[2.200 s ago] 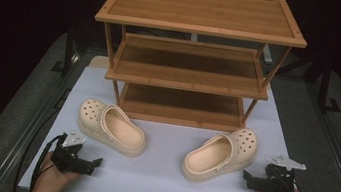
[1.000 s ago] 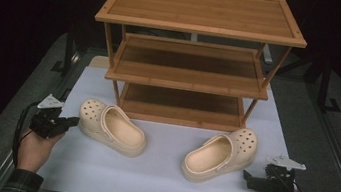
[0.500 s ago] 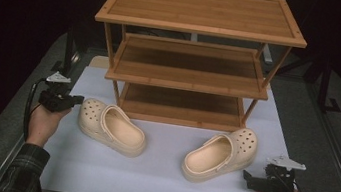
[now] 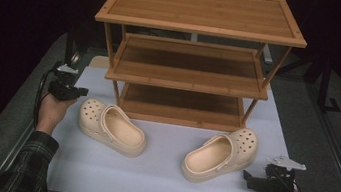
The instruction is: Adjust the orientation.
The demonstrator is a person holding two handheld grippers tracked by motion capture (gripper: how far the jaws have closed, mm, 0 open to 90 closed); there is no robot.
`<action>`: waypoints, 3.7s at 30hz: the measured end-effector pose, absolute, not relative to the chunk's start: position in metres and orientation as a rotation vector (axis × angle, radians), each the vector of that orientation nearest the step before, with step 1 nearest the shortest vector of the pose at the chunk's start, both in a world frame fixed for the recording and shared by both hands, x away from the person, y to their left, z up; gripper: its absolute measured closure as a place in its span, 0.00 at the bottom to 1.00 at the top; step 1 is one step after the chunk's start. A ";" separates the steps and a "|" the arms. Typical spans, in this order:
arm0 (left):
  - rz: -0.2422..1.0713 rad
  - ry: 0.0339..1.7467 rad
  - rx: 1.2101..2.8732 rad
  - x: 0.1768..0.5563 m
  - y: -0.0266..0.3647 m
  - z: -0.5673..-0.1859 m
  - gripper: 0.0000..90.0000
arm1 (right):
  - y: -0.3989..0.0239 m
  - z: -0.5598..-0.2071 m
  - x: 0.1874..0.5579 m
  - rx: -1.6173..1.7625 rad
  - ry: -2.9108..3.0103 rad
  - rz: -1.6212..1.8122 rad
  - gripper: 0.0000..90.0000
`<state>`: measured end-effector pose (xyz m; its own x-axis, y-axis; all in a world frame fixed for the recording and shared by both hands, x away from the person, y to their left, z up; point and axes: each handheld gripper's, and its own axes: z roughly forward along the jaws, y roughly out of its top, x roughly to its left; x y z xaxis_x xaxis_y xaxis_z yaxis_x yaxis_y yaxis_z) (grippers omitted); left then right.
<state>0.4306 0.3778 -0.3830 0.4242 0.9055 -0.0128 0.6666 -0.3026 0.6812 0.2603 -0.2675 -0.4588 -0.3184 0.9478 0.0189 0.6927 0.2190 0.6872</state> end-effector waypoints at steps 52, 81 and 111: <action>0.464 1.074 2.086 0.337 0.327 -0.396 1.00 | -0.267 -0.459 0.260 1.516 2.094 0.849 0.00; 0.434 1.004 2.184 0.296 0.303 -0.421 1.00 | -0.267 -0.459 0.260 1.516 2.095 0.846 0.00; 0.331 0.836 2.079 0.289 0.254 -0.366 0.83 | -0.267 -0.459 0.260 1.517 2.093 0.848 0.00</action>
